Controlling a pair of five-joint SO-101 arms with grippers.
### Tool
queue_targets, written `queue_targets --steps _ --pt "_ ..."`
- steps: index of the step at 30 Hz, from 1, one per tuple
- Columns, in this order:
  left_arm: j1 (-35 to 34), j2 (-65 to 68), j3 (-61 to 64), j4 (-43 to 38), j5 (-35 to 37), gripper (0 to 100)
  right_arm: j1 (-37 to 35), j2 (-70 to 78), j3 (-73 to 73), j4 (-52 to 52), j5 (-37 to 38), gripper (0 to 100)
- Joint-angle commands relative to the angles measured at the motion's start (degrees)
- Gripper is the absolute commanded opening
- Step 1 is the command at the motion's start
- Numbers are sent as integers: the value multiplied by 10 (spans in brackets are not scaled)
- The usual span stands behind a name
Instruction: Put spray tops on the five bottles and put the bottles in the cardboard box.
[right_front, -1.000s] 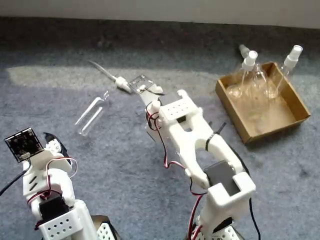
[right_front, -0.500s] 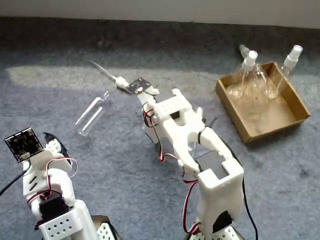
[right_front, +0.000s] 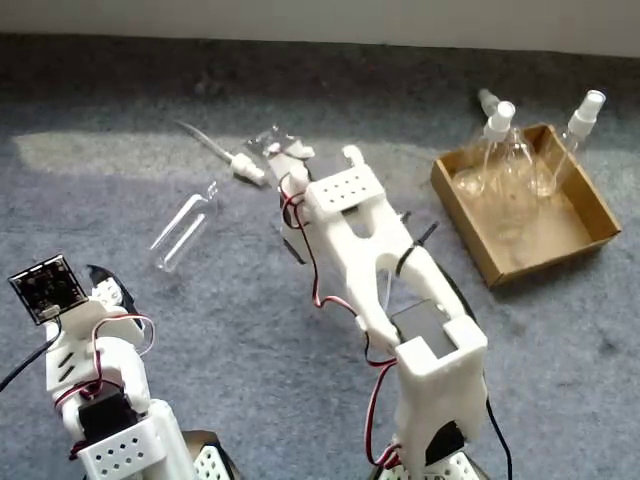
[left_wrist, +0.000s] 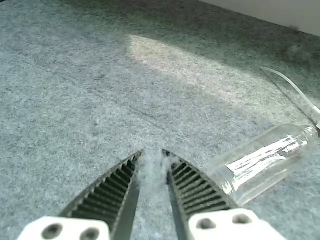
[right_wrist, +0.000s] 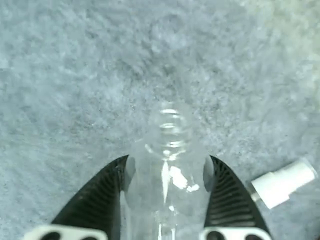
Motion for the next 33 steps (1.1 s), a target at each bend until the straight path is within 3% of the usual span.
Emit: queue_targets --steps 1,4,6,12,23,33 --pt "45 -3 -3 -9 3 11 24 -15 -155 95 3 85" --pt "73 -3 -1 -9 3 11 29 -15 -265 168 3 85" --pt "80 -3 12 -11 3 11 38 -26 -327 165 3 85" --pt "84 -4 18 -12 3 11 78 -116 -336 166 4 85" --pt "154 -4 32 -10 3 11 109 -385 -154 165 4 85" --pt "163 -3 22 -6 4 11 110 -628 82 138 3 85"
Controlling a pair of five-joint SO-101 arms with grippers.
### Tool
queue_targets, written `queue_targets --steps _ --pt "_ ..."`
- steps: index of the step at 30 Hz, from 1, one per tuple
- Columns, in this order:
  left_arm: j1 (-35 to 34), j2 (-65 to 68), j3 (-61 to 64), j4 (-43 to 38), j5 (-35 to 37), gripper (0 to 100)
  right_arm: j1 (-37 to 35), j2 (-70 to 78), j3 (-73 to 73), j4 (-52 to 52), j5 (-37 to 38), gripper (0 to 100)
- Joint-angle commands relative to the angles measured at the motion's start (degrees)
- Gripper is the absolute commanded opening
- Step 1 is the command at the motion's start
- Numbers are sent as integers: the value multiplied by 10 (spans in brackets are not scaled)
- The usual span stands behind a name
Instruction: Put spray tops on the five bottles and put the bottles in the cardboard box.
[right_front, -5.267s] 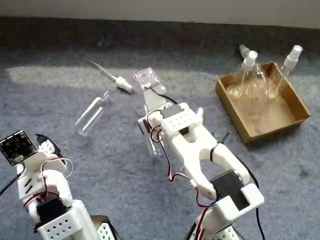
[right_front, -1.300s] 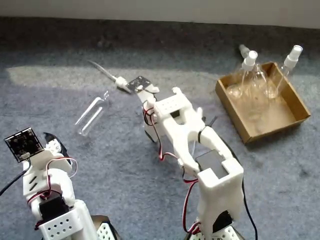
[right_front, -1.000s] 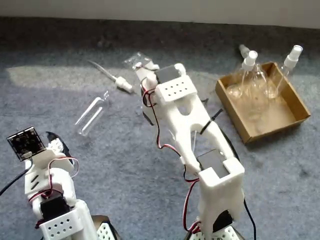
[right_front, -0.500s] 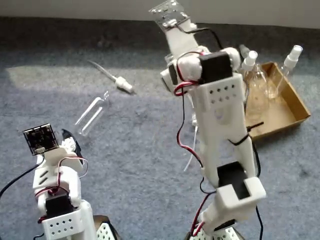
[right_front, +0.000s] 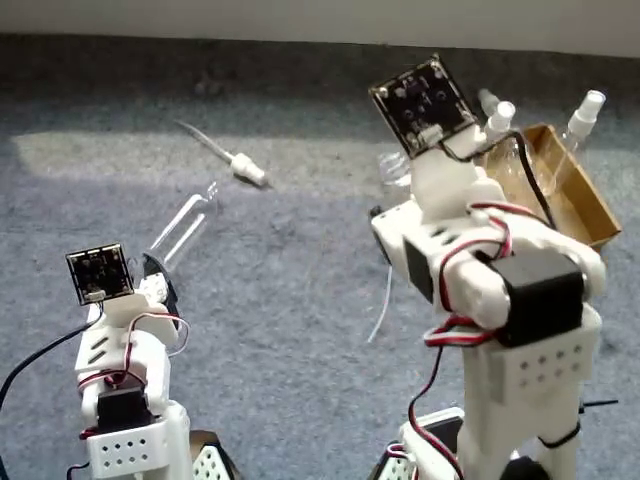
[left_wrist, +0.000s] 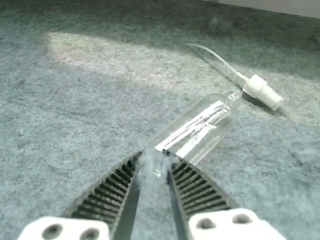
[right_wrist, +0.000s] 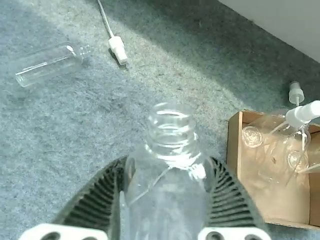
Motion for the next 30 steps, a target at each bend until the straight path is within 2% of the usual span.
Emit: queue_targets --steps 1,4,7,11,13,18,30 --pt "21 -3 -6 4 4 11 9 -96 89 -30 2 85" --pt "55 -3 -52 78 -9 11 9 -172 191 -79 2 85" --pt "96 -2 -100 142 -72 7 9 -254 303 -129 2 85" --pt "138 -1 -142 192 -97 7 15 -358 465 -196 2 85" --pt "149 0 -163 207 -113 8 46 -405 544 -232 -3 85" --pt "156 0 -207 233 -135 7 145 -496 702 -318 -70 85" --pt "210 1 -249 251 -135 7 149 -673 895 -382 -78 85"
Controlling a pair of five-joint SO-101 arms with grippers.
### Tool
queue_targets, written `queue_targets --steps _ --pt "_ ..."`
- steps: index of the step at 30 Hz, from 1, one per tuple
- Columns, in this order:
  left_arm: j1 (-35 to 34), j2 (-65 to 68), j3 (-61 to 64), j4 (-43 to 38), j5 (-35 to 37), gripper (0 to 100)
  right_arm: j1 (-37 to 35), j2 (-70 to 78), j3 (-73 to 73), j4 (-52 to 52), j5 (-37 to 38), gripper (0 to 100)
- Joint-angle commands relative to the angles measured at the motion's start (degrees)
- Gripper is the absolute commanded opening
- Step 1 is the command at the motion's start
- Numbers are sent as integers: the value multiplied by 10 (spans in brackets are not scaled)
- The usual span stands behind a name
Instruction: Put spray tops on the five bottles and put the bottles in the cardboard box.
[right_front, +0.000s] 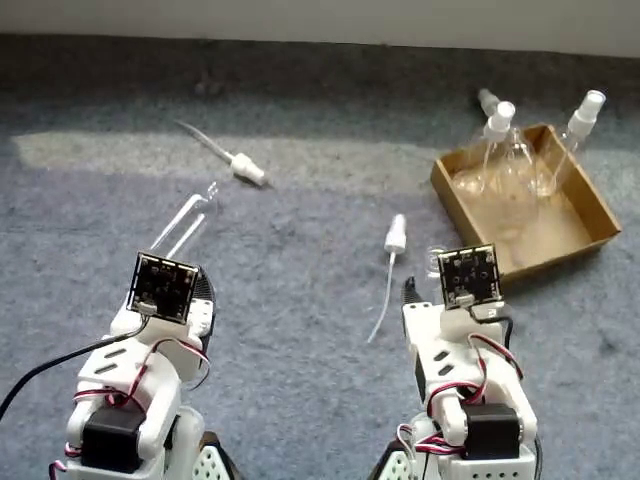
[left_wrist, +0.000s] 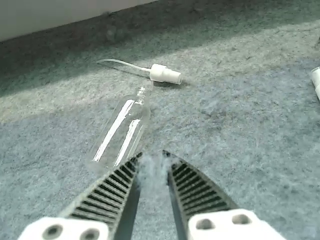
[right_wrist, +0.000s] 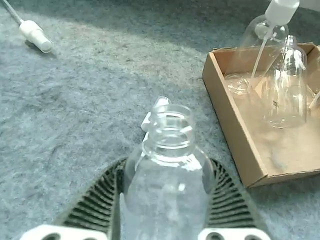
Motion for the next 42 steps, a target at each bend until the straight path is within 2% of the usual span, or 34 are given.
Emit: queue_targets --steps 1,5,9,12,16,20,25,34,38,42 --pt "27 5 -34 3 -6 7 7 -51 22 -18 -9 85" --pt "34 5 -34 3 -6 7 7 -68 54 -27 -9 85" --pt "35 33 -44 0 -6 7 9 -67 94 -82 -24 85" --pt "37 117 -87 -1 -6 7 9 -67 116 -108 -68 85" --pt "40 255 -165 -1 -6 7 27 -67 124 -111 -77 85" --pt "92 361 -225 -2 -6 8 71 -67 124 -112 -85 85" --pt "176 475 -295 -2 -5 11 135 -67 124 -136 -148 85" --pt "246 672 -430 -2 -4 11 264 -67 124 -161 -153 85" --pt "264 748 -492 -5 -4 11 277 -67 124 -169 -153 85" --pt "277 807 -524 -46 -3 11 277 -67 124 -171 -153 85"
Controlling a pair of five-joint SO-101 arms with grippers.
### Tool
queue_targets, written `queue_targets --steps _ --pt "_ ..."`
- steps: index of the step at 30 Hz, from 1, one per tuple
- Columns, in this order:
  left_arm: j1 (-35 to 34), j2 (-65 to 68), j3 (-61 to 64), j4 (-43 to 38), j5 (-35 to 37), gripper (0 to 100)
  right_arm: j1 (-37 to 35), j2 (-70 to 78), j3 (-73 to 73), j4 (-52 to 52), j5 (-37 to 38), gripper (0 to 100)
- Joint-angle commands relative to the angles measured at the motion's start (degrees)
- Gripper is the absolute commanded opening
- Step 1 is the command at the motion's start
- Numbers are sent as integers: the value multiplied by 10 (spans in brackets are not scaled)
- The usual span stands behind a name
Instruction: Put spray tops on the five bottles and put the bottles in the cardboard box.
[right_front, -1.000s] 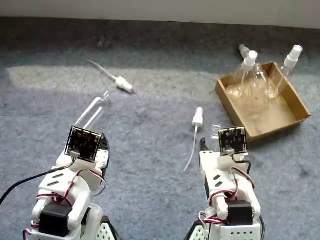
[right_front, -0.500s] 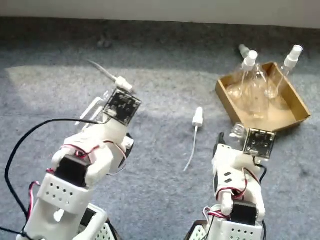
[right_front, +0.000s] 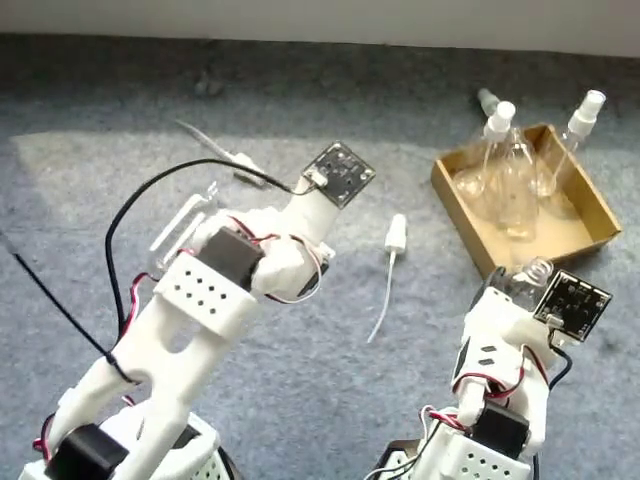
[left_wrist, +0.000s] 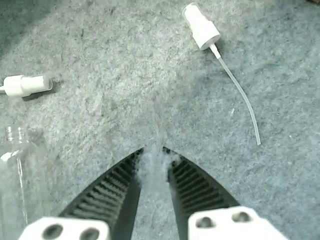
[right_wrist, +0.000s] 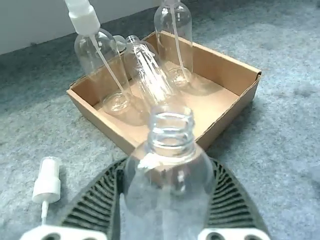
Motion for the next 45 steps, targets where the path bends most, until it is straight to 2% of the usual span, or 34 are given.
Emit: queue_targets --steps 1,4,13,15,20,24,27,37,42,45 --pt "26 56 -58 -55 -2 11 9 -7 -6 -18 -6 85" --pt "51 100 -59 -95 1 11 10 -7 -6 -18 -6 85" --pt "77 218 -81 -231 119 12 10 -7 -6 -18 -5 85" --pt "78 242 -108 -229 142 28 10 -7 -7 -18 -5 85" --pt "79 310 -182 -229 205 159 10 -7 -7 -18 -4 85" --pt "80 367 -248 -229 237 163 10 -7 -7 -19 -4 85" --pt "81 411 -305 -206 267 163 10 -7 -7 -19 -4 85" --pt "81 595 -556 -47 340 164 10 -7 -7 -19 -4 85" --pt "81 676 -640 -29 402 164 8 -7 -7 -19 -3 85" --pt "77 709 -670 -28 410 164 7 -7 -7 -19 -3 85"
